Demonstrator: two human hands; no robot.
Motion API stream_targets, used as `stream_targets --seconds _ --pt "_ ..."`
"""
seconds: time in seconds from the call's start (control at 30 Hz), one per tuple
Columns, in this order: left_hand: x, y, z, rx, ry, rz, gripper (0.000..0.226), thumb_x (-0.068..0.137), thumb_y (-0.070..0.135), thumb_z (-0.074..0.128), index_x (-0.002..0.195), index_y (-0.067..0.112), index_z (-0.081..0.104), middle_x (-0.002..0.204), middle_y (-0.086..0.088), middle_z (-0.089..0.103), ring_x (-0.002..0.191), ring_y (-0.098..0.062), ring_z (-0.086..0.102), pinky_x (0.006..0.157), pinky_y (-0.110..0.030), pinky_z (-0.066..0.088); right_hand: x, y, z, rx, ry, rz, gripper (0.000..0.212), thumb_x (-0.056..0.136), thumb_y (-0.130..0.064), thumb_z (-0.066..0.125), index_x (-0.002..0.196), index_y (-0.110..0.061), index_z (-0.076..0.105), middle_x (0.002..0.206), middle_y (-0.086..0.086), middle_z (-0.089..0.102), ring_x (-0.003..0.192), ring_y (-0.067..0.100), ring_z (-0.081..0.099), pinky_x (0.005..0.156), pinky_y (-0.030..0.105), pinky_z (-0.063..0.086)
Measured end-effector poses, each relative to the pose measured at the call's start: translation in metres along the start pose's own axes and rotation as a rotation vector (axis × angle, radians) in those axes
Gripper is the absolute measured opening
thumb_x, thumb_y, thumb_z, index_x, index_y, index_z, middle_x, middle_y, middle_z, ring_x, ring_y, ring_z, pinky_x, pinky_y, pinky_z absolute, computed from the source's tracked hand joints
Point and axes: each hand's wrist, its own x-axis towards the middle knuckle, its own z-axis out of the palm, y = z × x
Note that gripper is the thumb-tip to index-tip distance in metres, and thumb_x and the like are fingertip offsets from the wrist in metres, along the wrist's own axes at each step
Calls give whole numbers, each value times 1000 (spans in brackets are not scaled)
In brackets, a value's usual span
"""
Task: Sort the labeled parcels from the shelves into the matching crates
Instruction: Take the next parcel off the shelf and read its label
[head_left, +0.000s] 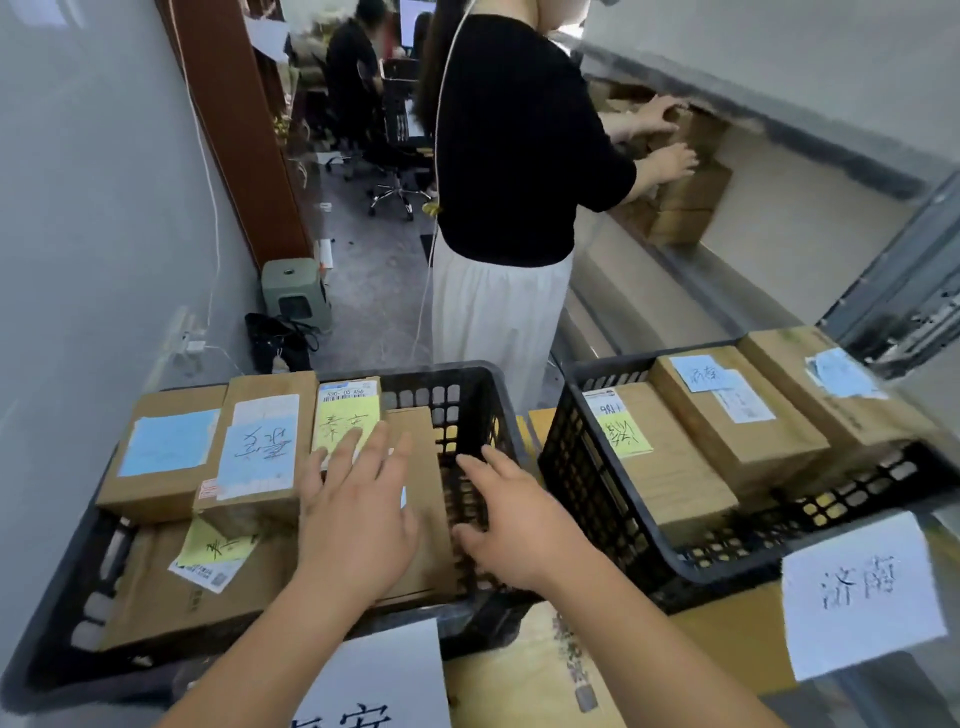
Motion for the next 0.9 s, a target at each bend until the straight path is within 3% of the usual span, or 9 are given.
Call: stream_targets --seconds 0.27,0.63,0.8,0.9 --pt "-40 130 -31 -39 -27 138 73 77 44 69 146 30 49 155 -2 44 143 -28 36 115 -49 22 -121 86 -63 -112 183 127 74 96 -45 58 160 -33 22 167 3 22 152 27 23 122 42 27" --pt "-115 344 -54 -149 -31 510 72 88 55 53 154 35 29 162 4 30 147 -23 26 118 -45 19 -304 226 -106 -134 284 401 75 99 -48 55 162 -32 17 170 3 14 155 27 16 125 44 19" --pt "-141 430 -54 -165 -63 675 75 91 56 50 157 36 22 166 2 21 150 -24 19 118 -45 11 -379 274 -116 -111 356 551 71 95 -44 55 159 -31 25 164 6 28 150 27 25 122 44 23" --pt "-154 479 -51 -184 -107 785 75 90 53 52 157 36 23 165 1 24 150 -25 20 119 -46 14 -420 302 -120 -63 400 646 70 95 -43 55 158 -32 26 166 3 25 150 26 23 123 43 21"
